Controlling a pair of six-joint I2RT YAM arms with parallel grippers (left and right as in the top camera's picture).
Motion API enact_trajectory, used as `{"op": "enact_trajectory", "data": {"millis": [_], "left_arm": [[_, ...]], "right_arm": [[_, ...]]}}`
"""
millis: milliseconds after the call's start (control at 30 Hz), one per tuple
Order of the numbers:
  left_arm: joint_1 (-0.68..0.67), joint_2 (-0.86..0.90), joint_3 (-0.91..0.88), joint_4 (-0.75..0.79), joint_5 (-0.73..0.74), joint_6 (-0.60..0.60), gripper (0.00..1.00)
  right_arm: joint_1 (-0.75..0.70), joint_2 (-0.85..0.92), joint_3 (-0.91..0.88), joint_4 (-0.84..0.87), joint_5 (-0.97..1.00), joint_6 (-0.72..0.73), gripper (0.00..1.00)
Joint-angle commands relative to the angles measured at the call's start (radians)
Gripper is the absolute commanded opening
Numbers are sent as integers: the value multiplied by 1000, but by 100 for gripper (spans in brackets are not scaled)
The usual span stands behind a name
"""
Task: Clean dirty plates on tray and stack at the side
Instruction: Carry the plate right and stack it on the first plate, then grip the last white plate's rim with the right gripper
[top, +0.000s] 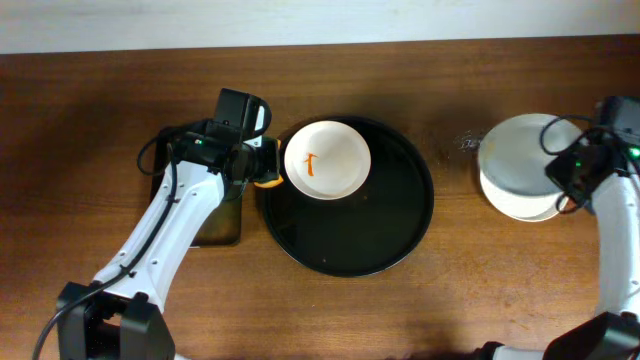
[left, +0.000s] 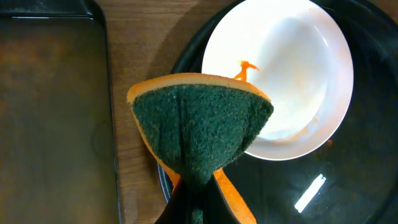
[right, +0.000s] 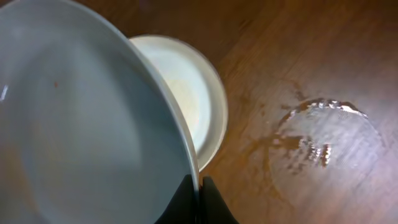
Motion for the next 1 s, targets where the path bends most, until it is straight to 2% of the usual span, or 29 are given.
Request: {"op": "enact_trajectory", "data": {"millis": [0,133,167,200,233,267,333,400,433,500,567,667,767,967], "left_arm": [[2,-26,8,-3,11,-10,0],[2,-26,8,-10,11,-10,1],[2,-26,8,-10,11,-10,0],[2,-26,8,-10,11,-10,1],[2,-26,8,-10,11,-10,1],[2,-26,8,-10,11,-10,0],[2,-26,8,-10,11,-10,1],[2,-26,8,-10,11,-10,0],[2,-26,8,-13,10,-10,0],[2,-26,8,-14,10,-10,1],[2,-26,4,-13,10,-10,1],[2,-26,-3,-16,10,-10,0],[2,-26,-3,-16,10,-10,0],[2,-26,-3,-16,11,-10,0]], "right_arm": [[-76,40,21,45,-27,12,4],[-124,161,21,87,-16,12,5],[-124,181,21,93,-17,8,13],[-124,195,21,93,-20,8,33],[-124,198,21,93,-21,8,48],[-123,197,21,85,-21,8,54],[-123,196,21,71,-109,-58,56],[-120,194,21,71,-368,-189,58],[-83,185,21,71,-547,-282,60],[15,183,21,70,-661,-354,61],[176,184,21,79,-660,-410,61],[407,192,21,142,-564,-412,62],[603,270,21,266,-467,-253,69],[676,503,21,526,-412,-254,68]]}}
